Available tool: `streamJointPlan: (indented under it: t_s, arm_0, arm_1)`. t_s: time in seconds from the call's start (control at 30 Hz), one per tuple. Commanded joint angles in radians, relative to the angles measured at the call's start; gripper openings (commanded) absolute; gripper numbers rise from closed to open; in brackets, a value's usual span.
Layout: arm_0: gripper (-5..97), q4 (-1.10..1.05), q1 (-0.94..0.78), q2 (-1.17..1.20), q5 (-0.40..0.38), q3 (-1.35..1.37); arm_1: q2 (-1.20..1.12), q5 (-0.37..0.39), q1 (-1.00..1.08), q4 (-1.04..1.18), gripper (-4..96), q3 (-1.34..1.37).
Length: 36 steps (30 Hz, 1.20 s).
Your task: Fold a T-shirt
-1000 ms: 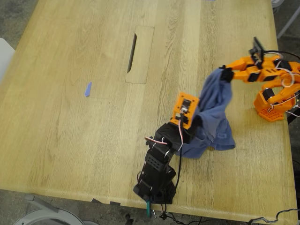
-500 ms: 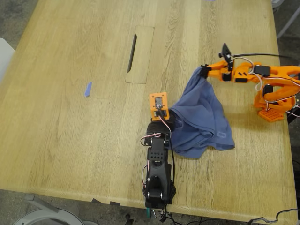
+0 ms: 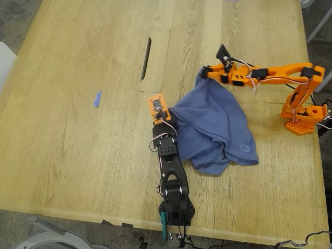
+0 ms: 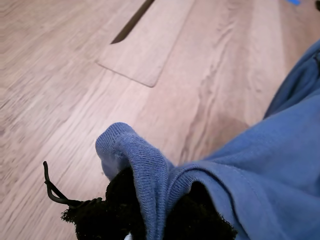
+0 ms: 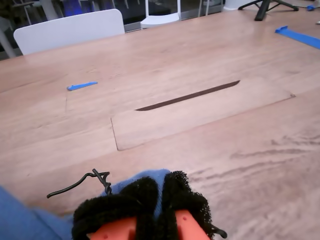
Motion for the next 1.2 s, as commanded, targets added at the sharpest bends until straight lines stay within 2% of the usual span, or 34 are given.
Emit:
streamJointPlan:
  t_s: [0.0, 0.33, 0.8, 1.17]
  arm_0:
    - [0, -0.127, -0.041, -0.061, 0.014, -0.149]
    - [0, -0.268, -0.190, -0.394, 0.026, -0.460]
    - [0, -0.284, -0.311, -0.773, 0.037, -0.930]
    - [0, -0.388, -0.344, -0.953, 0.052, -1.143]
  arm_1:
    - [-0.083, -0.009, 0.026, -0.023, 0.0, -0.201]
    - [-0.396, -0.011, 0.078, 0.055, 0.0, -0.626]
    - [-0.836, -0.029, 0.218, 0.247, 0.0, -1.264]
    - [-1.052, -0.037, 0.245, 0.140, 0.0, -1.531]
